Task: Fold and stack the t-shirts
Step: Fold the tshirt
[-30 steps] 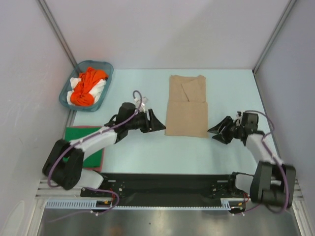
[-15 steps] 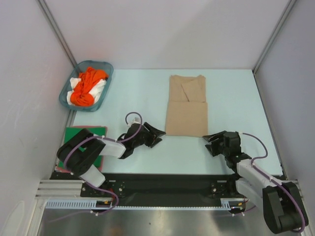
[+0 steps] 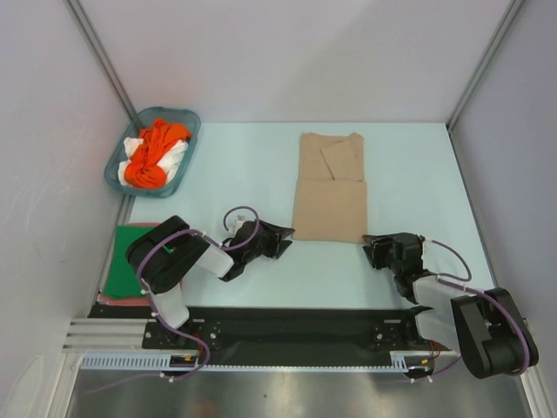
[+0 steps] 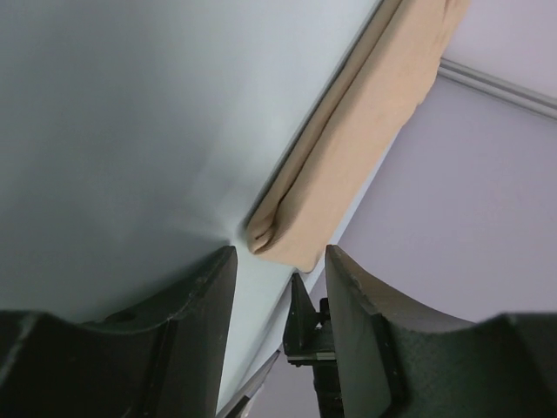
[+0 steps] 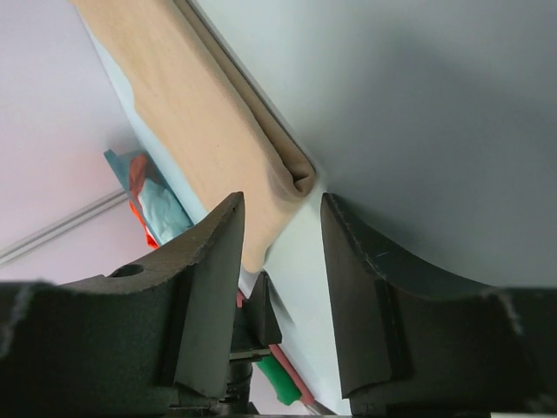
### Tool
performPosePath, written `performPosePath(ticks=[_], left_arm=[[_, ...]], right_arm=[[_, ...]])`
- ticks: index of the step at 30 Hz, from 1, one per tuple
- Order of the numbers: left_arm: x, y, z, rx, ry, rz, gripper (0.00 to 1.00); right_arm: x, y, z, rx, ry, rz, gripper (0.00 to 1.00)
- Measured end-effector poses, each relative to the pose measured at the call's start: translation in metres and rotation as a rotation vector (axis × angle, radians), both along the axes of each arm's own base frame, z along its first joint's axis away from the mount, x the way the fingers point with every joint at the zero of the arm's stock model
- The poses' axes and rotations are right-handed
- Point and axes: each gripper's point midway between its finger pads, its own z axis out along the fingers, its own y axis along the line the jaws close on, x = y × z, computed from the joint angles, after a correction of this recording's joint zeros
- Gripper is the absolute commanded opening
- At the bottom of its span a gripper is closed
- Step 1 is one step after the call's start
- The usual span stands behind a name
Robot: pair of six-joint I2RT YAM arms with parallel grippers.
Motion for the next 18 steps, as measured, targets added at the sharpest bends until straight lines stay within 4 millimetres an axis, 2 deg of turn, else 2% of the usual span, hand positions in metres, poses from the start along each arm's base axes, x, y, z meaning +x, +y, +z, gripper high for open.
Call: performPosePath(ticks=[6,16,18], left_arm=[[0.0106,-0.01,-0.0002,-0.03,0.037,0.026,0.49],[0.01,-0.0094,-0.0022,-0.06,0.078,0.057,0.47],[0.01,-0.0094,-0.0022,-0.061,0.079,0.058,0.45]], right_arm=[[0.0017,-0.0005,-0.0003,-0.001,0.0,-0.004,0.46],[0.0103,0.0005,-0.0011,-0.019,0.004,0.005,0.43],[0.0104,0.0005,-0.0016,-0.022,0.007,0.006,0.4]])
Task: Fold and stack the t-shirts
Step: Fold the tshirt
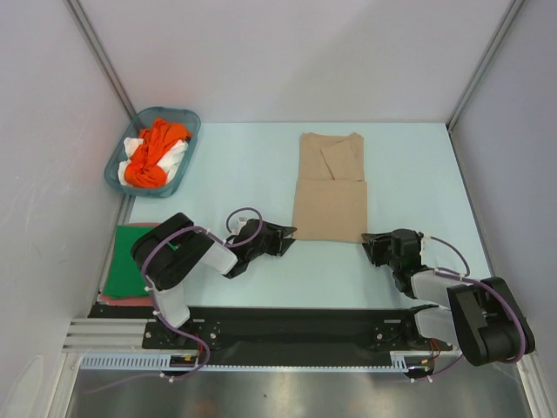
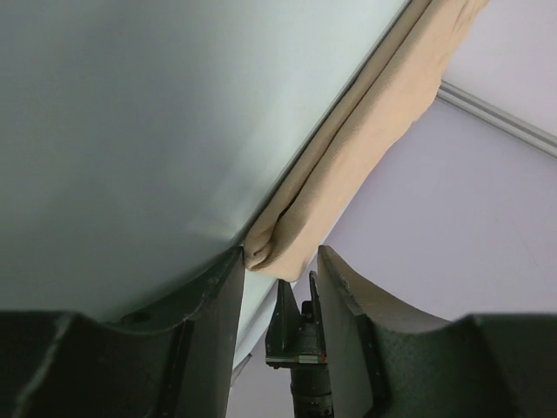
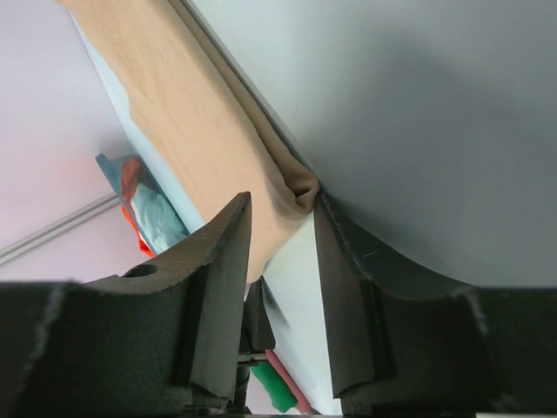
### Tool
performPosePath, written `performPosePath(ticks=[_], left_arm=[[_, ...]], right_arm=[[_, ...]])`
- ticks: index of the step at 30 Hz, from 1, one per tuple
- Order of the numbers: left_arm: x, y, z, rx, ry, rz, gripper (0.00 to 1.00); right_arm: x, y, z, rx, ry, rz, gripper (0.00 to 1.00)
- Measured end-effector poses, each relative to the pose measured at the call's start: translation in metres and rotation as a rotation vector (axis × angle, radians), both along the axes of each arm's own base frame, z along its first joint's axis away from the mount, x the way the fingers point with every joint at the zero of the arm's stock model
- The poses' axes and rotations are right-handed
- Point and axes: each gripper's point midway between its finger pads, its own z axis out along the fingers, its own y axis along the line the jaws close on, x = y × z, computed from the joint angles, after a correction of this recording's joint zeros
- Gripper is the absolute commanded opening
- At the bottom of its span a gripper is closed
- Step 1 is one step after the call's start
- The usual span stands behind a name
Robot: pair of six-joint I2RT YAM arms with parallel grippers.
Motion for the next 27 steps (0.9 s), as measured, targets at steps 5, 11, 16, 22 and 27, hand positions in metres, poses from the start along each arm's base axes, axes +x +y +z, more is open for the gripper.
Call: performPosePath(ticks=[5,11,16,22,27], left_arm=[[-0.001,0.0,-0.004,0.005,0.009,0.0,0.3],[-0.004,-0.001,-0.011,0.003,0.02,-0.007,0.0],[-0.011,0.0,-0.011,0.006,0.022,-0.026,0.0],[-0.063,0.006,-0.003,0.013,0.034,-0.107,0.0],[-0.111,0.005,0.018,-0.027,0.029,-0.181,0.0]], right_arm=[[-0.001,0.0,-0.003,-0.004,0.016,-0.001,0.28],[-0.003,-0.001,-0.01,-0.02,0.04,0.014,0.0],[-0.009,0.0,-0.009,-0.044,0.049,0.055,0.0],[-0.04,0.004,0.016,-0.091,0.03,0.141,0.0],[-0.071,0.006,0.041,-0.094,-0.021,0.185,0.0]])
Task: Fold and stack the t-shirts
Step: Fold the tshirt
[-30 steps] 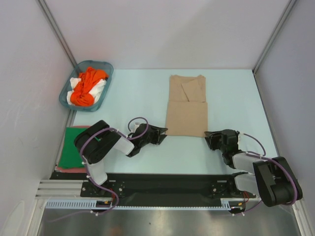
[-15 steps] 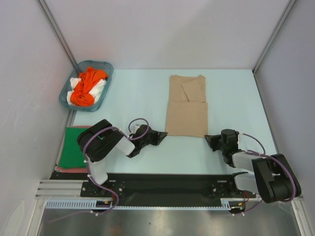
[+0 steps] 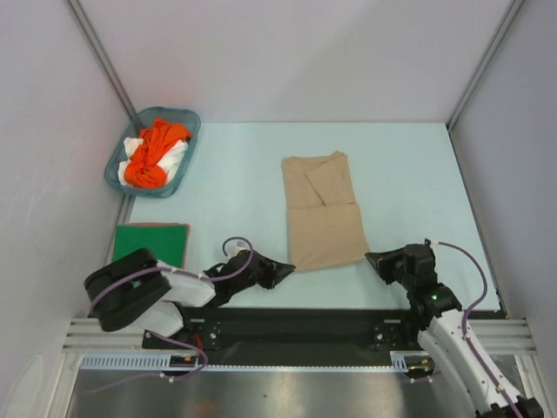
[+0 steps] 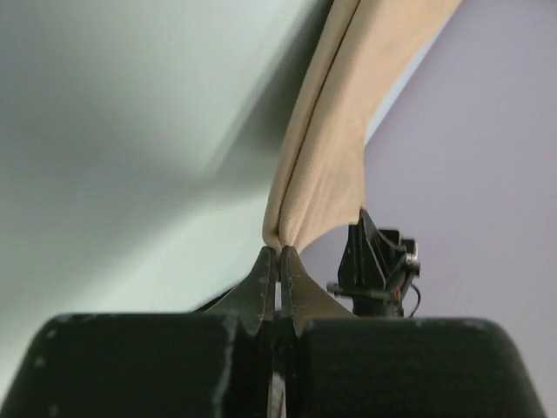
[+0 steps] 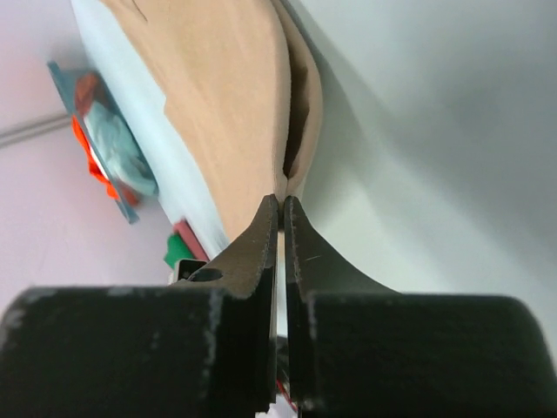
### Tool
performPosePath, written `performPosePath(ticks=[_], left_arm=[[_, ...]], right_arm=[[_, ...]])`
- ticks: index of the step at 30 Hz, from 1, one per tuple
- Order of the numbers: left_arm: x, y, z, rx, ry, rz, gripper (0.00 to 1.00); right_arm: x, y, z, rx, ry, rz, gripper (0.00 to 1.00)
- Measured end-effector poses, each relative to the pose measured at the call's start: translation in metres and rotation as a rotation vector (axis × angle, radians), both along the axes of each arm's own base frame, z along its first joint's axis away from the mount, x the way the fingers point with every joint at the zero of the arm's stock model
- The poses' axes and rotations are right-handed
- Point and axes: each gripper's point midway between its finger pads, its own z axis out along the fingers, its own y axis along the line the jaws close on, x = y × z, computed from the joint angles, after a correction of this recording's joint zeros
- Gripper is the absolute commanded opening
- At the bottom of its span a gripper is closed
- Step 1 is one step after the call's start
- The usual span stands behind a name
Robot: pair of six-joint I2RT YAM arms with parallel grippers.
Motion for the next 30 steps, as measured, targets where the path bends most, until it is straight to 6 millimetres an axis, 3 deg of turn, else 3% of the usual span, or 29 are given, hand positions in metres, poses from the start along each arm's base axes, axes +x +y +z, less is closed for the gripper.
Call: performPosePath(ticks=[4,9,14,18,21,23,27,30], left_arm=[[-0.037,0.004,0.013,-0.014,-0.014,-0.047,0.0],[-0.061,0.011,0.03,-0.015,-0.037,-0.066,0.0],[-0.074,0.016,0.028,0.021,-0.032,-0.082,0.0],[-0.073,0.02,0.023,0.071,-0.02,-0.067,0.0],[-0.059,0.019,0.036,0.104,-0.025,-0.047,0.01],[-0.034,0.016,0.061,0.148,-0.063,-0.015,0.0],[0.03,0.011,0.144,0.104,-0.196,0.075,0.0],[0.078,0.027,0.164,0.102,-0.224,0.157,0.0]], right_arm=[[-0.029,0.002,0.001,-0.008,0.031,0.043,0.0],[-0.057,0.0,0.007,-0.019,0.078,0.079,0.0],[-0.068,0.0,0.02,-0.015,0.089,0.096,0.0],[-0.071,0.003,0.019,-0.017,0.121,0.116,0.0],[-0.069,0.004,0.024,-0.045,0.152,0.136,0.0],[-0.059,0.007,0.037,-0.067,0.154,0.157,0.0],[-0.008,0.021,0.077,-0.094,0.12,0.2,0.0],[0.048,0.028,0.101,-0.089,0.097,0.228,0.0]])
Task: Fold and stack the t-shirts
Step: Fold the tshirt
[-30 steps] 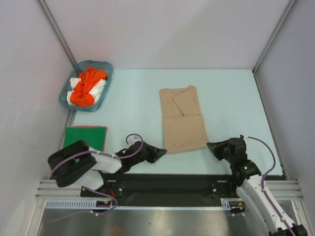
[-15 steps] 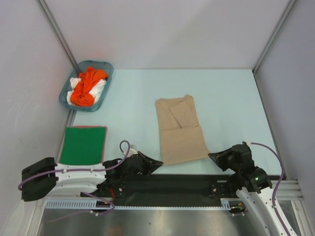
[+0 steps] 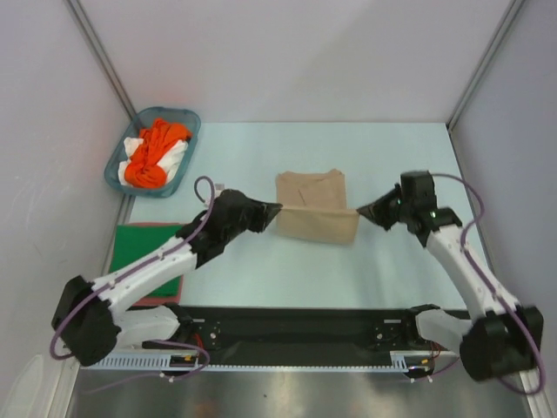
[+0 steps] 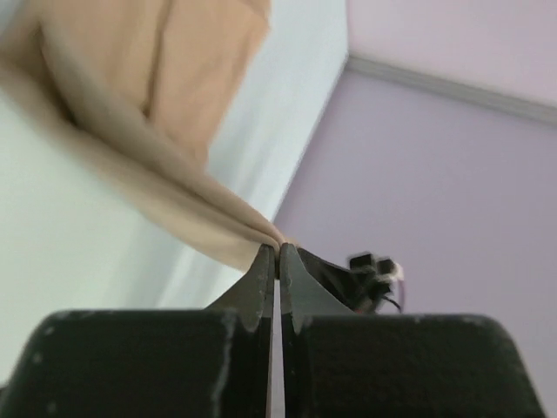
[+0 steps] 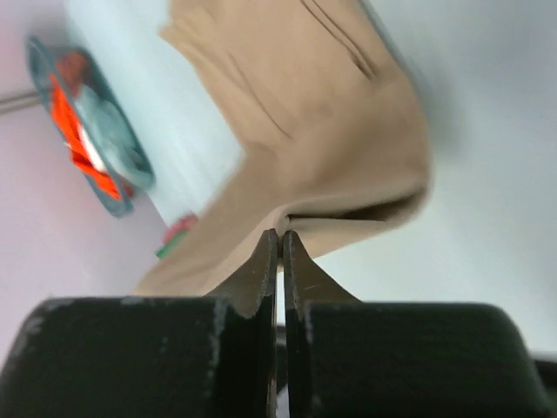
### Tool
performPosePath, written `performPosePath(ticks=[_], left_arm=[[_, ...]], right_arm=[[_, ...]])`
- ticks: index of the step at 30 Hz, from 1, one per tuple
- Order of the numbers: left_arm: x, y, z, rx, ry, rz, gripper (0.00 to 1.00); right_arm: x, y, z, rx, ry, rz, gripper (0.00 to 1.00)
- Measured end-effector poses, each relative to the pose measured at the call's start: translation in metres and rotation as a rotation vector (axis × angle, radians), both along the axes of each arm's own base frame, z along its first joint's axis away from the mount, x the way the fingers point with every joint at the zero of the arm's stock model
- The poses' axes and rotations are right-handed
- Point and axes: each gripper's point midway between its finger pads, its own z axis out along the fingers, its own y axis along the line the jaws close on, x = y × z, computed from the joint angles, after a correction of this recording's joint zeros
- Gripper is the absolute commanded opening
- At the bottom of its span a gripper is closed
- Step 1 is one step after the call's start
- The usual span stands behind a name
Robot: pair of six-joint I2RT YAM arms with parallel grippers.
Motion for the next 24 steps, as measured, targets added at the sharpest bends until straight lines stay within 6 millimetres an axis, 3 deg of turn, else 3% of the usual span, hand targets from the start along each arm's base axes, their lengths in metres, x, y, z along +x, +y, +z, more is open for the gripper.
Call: performPosePath(ticks=[5,9,11,17,24], left_arm=[[0.066,0.015,-0.036,0.1,0.084,0.048,0.0],[0.113,0.008,-0.043,0.129,0.096,0.022,0.0],[0.134,0.004,-0.041,0.126,0.085,0.011,0.0],[0.181,0.002,-0.046,0.117,0.069,0.002,0.0],[0.199,0.015,-0.068,0.121,0.111,0.027,0.0]], right_arm=[[0.095,0.006,0.013,0.023,-0.025,0.058,0.0],[0.164,0.013,0.02,0.052,-0.065,0.123,0.0],[0.187,0.013,0.016,0.062,-0.072,0.138,0.0],[0.23,0.011,0.002,0.109,-0.068,0.178,0.0],[0.258,0.016,-0.017,0.157,-0.044,0.218,0.0]])
